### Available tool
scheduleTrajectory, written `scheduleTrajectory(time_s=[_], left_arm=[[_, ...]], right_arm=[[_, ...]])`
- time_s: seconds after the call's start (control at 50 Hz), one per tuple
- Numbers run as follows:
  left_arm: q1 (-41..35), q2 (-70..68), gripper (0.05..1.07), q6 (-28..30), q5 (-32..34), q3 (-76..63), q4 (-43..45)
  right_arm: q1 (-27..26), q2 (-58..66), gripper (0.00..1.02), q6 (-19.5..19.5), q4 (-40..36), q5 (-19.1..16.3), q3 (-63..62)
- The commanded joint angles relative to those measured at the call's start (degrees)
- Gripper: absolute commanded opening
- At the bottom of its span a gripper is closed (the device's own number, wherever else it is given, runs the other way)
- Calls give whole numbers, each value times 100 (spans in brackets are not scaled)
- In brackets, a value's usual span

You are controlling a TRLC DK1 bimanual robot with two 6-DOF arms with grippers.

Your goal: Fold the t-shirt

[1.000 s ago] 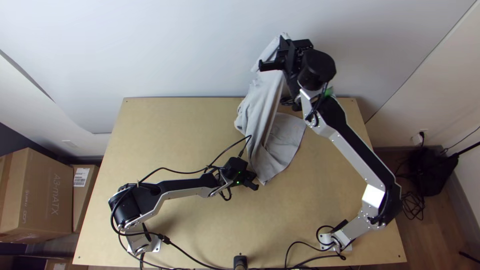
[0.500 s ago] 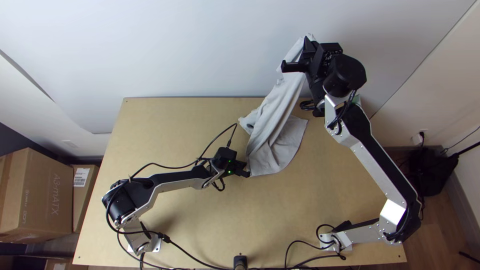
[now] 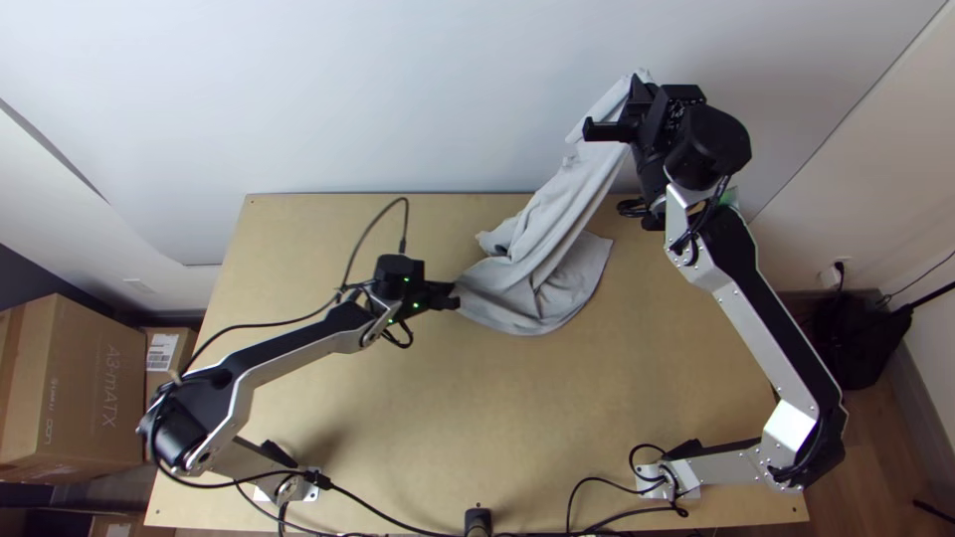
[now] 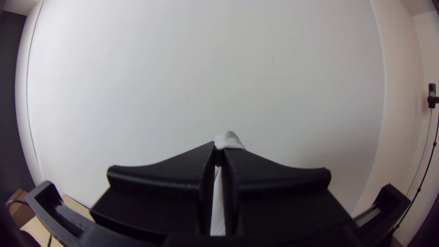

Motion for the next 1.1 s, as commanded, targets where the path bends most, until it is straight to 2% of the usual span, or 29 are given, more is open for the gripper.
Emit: scheduleTrajectory(time_s=[0.0,0.18,0.3,0.52,0.84,0.88,0.98,1.08], left_arm=[[309,-596,8,-125,165,-99,-226],[1038,-1378,8,-90,517,-178,-709],[1381,-1704,8,-37,772,-424,-938],[924,-992,8,446,895,-1039,-973],[590,-253,8,403,824,-609,-656],[590,-236,11,394,816,-582,-665],[572,-297,30,438,816,-617,-727],[572,-473,36,534,807,-732,-823]], right_arm=[[-68,-316,2,62,20,86,-53],[-139,-474,2,123,-279,86,-281],[-209,-623,2,246,-296,86,-870],[-517,-456,2,747,-279,24,-1951],[-983,-360,2,905,-226,-81,-2452],[-1018,-377,2,905,-226,-81,-2496],[-1070,-404,2,932,-226,-81,-2584],[-1106,-439,2,958,-217,-81,-2645]])
